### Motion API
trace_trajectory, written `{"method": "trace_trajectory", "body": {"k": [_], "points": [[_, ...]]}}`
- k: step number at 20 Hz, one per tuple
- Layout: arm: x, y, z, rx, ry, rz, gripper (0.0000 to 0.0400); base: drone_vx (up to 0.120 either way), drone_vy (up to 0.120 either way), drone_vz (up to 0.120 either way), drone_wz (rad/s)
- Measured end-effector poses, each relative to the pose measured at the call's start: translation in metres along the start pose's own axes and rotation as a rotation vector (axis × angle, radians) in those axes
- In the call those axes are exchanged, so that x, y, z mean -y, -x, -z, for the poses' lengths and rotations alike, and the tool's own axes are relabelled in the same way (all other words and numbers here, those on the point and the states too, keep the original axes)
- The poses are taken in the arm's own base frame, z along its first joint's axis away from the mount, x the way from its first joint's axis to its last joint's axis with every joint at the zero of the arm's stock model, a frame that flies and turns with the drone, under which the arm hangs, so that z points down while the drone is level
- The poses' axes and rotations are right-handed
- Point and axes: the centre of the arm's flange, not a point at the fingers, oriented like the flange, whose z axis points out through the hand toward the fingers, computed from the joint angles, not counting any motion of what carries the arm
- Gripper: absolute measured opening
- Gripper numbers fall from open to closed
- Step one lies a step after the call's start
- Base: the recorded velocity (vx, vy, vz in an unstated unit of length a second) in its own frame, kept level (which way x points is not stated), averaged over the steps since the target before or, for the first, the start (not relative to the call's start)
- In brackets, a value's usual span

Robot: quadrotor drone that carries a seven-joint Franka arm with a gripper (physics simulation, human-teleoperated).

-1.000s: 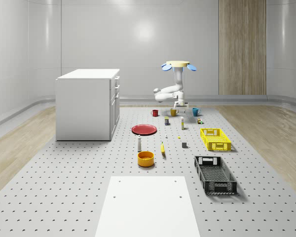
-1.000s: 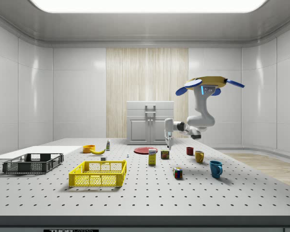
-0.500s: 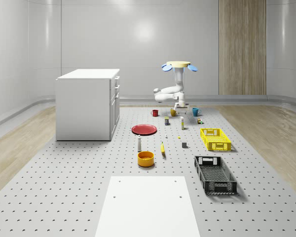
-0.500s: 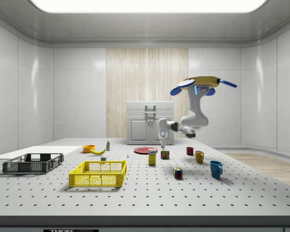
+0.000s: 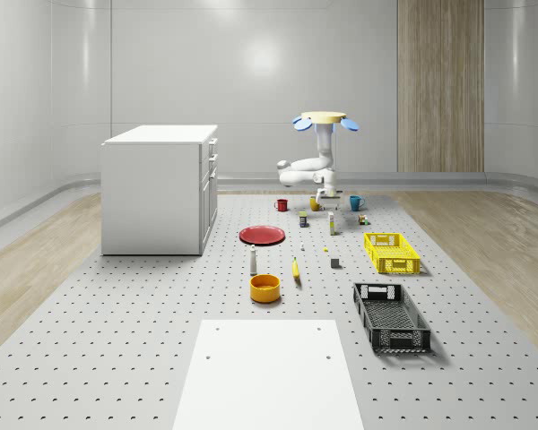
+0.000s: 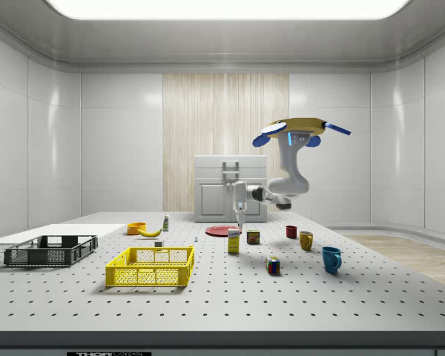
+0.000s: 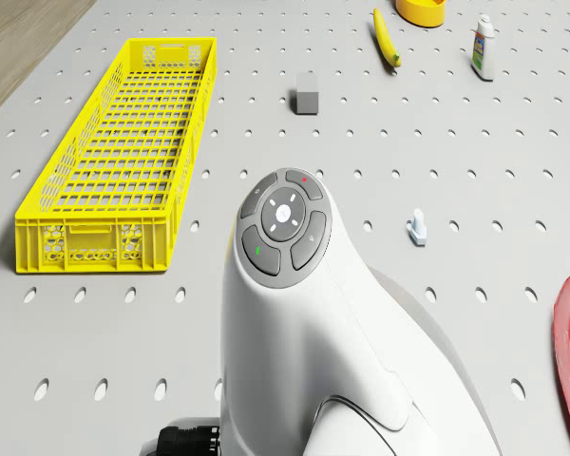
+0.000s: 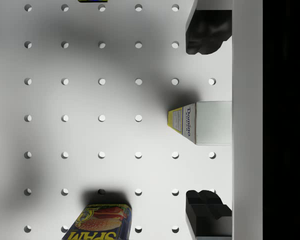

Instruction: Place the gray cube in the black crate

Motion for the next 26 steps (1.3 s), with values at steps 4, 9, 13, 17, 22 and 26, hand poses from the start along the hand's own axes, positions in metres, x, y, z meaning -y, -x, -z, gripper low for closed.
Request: {"method": "trace_trajectory", "body": {"k": [4,9,13,17,22,26], "points": [[0.0000,0.0000,0.0000,0.000,0.000,0.000,0.0400,0.120,-0.010,0.000,0.000],[0.0000,0.0000,0.0000,0.000,0.000,0.000,0.0400,0.120,-0.048,0.000,0.000],[0.0000,0.0000,0.0000,0.000,0.000,0.000,0.0400,0.120,0.000,0.000,0.000],[0.0000,0.0000,0.0000,0.000,0.000,0.000,0.0400,0.120,0.000,-0.010,0.000],[0.0000,0.0000,0.0000,0.000,0.000,0.000,0.0400,0.120,0.000,-0.120,0.000],[0.0000,0.0000,0.0000,0.000,0.000,0.000,0.0400,0.120,0.000,-0.120,0.000]]}}
